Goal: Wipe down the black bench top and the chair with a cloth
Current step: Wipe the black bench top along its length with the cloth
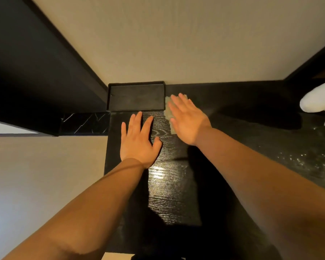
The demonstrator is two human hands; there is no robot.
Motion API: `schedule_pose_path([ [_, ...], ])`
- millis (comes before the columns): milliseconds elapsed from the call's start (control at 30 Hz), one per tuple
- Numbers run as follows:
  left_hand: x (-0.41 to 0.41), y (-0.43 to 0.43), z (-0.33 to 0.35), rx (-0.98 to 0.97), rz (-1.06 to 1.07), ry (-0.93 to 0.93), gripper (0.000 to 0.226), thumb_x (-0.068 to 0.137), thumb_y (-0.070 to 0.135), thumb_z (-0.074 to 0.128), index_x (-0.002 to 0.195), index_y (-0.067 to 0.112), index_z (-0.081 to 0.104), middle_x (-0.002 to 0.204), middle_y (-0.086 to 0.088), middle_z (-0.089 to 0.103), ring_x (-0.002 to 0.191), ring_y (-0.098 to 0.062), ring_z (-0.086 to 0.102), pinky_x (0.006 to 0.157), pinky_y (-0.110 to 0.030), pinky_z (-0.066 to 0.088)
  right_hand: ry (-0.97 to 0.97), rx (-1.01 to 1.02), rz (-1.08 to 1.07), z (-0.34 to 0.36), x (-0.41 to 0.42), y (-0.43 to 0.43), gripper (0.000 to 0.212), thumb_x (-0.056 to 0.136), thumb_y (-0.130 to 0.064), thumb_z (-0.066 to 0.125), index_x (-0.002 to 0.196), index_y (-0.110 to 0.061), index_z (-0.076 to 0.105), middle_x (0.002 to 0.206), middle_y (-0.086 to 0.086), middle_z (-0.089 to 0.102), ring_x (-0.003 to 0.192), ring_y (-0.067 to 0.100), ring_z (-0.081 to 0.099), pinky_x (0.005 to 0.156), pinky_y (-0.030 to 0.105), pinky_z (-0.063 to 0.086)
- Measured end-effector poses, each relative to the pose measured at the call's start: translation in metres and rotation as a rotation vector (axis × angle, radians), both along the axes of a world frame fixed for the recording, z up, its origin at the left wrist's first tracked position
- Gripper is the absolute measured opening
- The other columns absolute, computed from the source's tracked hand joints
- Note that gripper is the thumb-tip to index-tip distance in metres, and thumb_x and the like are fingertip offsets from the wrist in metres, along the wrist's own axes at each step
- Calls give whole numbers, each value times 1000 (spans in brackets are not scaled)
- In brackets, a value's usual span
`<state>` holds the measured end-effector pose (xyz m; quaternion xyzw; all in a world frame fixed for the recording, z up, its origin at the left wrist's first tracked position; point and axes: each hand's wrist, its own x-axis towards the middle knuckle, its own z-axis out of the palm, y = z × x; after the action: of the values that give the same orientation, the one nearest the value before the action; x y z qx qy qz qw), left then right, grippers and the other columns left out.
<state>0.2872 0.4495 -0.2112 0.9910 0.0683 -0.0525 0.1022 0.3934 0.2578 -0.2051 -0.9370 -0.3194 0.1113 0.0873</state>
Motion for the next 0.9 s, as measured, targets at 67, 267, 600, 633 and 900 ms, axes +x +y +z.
schedule_pose_path([
  [67, 0, 0, 0, 3, -1, -1, 77, 94, 58, 41, 165, 29, 29, 176, -8, 16, 163, -28, 7, 131, -56, 4, 33, -16, -77, 3, 27, 10, 60, 111, -34, 26, 166, -14, 14, 174, 8, 6, 161, 29, -3, 130, 43, 4],
  [267, -1, 1, -2, 8, -2, -10, 78, 94, 59, 41, 165, 29, 29, 175, -7, 17, 163, -27, 7, 131, -56, 4, -26, -38, -147, 5, -7, 10, 68, 107, -43, 25, 166, -12, 14, 174, 9, 7, 159, 36, -5, 129, 52, 3],
  [600, 1, 0, -1, 7, 5, -25, 79, 92, 60, 40, 163, 28, 33, 173, -8, 21, 162, -28, 13, 131, -56, 6, 24, 57, -4, 4, 18, 7, 62, 110, -32, 33, 165, -9, 19, 173, 11, 14, 160, 31, 7, 130, 43, 6],
  [633, 1, 0, 0, 3, 7, -19, 78, 92, 59, 41, 163, 28, 33, 173, -7, 20, 162, -28, 12, 131, -56, 6, 44, 48, -13, 5, 32, 11, 61, 110, -32, 32, 165, -10, 16, 174, 10, 11, 160, 30, 4, 130, 43, 5],
  [900, 1, 0, 0, 8, 5, -9, 79, 92, 61, 41, 164, 29, 31, 174, -7, 20, 163, -27, 10, 131, -56, 7, 14, 37, -69, 6, -7, 6, 64, 108, -35, 30, 165, -11, 16, 174, 8, 10, 160, 31, 3, 130, 46, 7],
])
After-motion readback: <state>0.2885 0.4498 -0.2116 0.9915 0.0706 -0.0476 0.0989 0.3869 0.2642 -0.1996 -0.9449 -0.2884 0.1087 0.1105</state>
